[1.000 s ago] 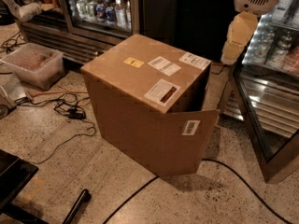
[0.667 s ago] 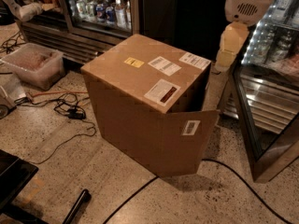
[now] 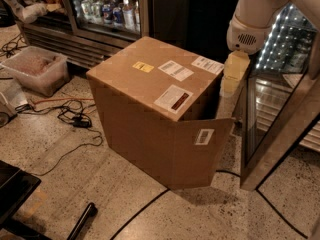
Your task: Close left fridge door
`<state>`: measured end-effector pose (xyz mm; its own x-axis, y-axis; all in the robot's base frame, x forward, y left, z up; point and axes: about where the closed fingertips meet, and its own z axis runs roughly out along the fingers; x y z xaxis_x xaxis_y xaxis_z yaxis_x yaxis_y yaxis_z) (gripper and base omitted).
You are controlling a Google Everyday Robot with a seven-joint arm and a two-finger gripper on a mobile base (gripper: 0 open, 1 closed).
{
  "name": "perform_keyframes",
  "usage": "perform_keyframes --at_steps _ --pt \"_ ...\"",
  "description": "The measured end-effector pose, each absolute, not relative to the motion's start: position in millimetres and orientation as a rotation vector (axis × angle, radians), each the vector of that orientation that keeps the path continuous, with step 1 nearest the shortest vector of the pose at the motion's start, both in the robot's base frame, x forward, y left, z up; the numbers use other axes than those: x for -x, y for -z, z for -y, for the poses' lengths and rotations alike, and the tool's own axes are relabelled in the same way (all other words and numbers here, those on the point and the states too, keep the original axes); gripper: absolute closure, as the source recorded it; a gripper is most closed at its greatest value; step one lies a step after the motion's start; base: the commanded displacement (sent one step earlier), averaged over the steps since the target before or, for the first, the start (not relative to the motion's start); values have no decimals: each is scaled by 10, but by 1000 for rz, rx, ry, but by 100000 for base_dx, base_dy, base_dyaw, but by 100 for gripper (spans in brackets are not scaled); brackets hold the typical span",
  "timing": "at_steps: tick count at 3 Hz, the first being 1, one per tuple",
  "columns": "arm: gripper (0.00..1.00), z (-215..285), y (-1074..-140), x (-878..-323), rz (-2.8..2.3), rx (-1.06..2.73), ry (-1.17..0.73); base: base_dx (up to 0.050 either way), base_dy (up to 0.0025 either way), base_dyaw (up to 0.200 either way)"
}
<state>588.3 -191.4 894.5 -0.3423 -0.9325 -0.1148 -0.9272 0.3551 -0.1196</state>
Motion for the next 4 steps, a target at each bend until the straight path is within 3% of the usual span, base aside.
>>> perform_keyframes --at_steps 1,2,3,4 --pt "0 1871 -8714 -5863 -2458 1725 0 0 0 0" --pt "0 1871 -8714 -5863 -2458 1725 0 4440 207 9139" --pt "0 1871 -8714 -5863 -2458 1725 0 3707 -6 109" --pt "0 1871 -8714 -5863 -2458 1725 0 -2 3 -20035"
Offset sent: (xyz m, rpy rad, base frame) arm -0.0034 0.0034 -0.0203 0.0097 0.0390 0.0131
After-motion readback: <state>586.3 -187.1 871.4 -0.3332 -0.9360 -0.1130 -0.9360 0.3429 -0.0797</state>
